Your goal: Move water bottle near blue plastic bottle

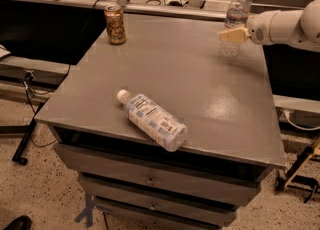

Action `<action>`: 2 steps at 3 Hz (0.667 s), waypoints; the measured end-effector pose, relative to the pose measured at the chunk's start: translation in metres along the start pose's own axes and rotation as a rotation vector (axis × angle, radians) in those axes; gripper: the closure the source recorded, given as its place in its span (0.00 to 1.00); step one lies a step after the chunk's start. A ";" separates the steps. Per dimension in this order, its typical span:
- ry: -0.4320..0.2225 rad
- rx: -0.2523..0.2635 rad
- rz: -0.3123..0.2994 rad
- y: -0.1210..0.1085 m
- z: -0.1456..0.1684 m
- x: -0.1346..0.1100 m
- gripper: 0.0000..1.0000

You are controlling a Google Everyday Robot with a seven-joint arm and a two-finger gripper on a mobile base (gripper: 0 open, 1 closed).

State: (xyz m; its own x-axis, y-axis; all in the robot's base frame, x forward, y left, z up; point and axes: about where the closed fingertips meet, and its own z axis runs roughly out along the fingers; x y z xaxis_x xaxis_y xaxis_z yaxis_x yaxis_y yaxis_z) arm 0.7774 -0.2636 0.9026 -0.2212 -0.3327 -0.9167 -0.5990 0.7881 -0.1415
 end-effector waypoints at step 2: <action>-0.086 -0.129 0.022 0.048 -0.021 -0.023 0.85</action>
Offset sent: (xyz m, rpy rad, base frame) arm -0.1094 0.0669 0.0593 0.1167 -0.0381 0.2541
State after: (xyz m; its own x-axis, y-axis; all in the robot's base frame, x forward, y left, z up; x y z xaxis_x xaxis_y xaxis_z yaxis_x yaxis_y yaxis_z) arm 0.7373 -0.2289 0.9251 -0.1721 -0.2665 -0.9483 -0.6899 0.7198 -0.0770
